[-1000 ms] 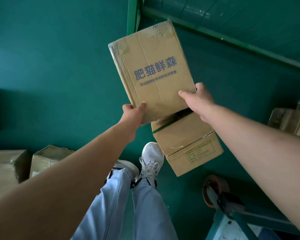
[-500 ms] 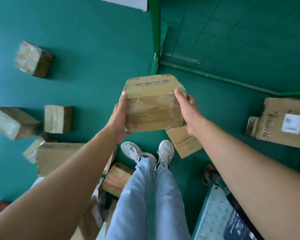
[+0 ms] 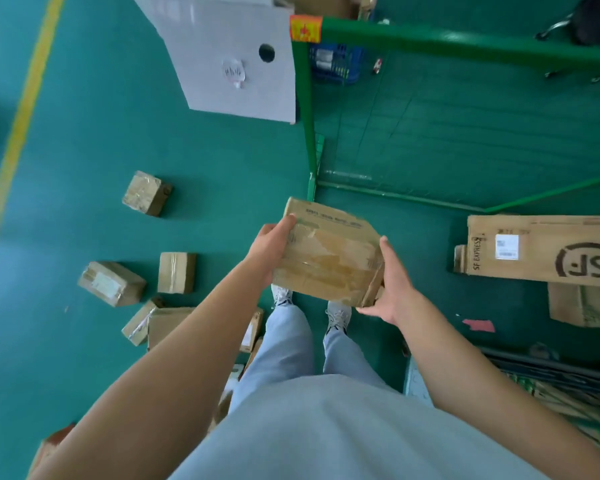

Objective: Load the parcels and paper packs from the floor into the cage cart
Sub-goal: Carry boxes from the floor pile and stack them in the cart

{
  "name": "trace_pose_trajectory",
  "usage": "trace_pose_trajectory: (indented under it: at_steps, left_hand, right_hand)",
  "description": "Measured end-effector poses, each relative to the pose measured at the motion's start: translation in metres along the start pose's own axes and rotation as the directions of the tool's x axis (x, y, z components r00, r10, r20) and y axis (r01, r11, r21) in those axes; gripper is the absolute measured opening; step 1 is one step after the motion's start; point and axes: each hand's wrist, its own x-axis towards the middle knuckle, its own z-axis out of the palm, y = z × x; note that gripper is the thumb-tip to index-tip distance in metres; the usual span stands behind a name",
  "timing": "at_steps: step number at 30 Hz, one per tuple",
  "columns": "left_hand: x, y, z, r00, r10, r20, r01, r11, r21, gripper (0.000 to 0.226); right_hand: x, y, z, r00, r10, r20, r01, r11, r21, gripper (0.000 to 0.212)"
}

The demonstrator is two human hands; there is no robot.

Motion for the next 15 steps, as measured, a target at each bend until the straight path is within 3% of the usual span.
trace_pose_trajectory:
  at_steps: [7,15]
  left_hand:
    - [-0.004,0.013,-0.012,0.992,0.039,0.123,-0.057,0.987,0.153,0.074]
    - [-0.030,0.033,0.006,0.929,-0.033,0.367,-0.099,0.937,0.336,0.058]
  right_hand:
    - [-0.049,0.029,0.005,0.995,0.012,-0.097,0.007,0.981,0.196,0.081]
    - [-0.098,0.076,0.018,0.976,0.075,-0.204,0.041,0.858,0.513,0.055]
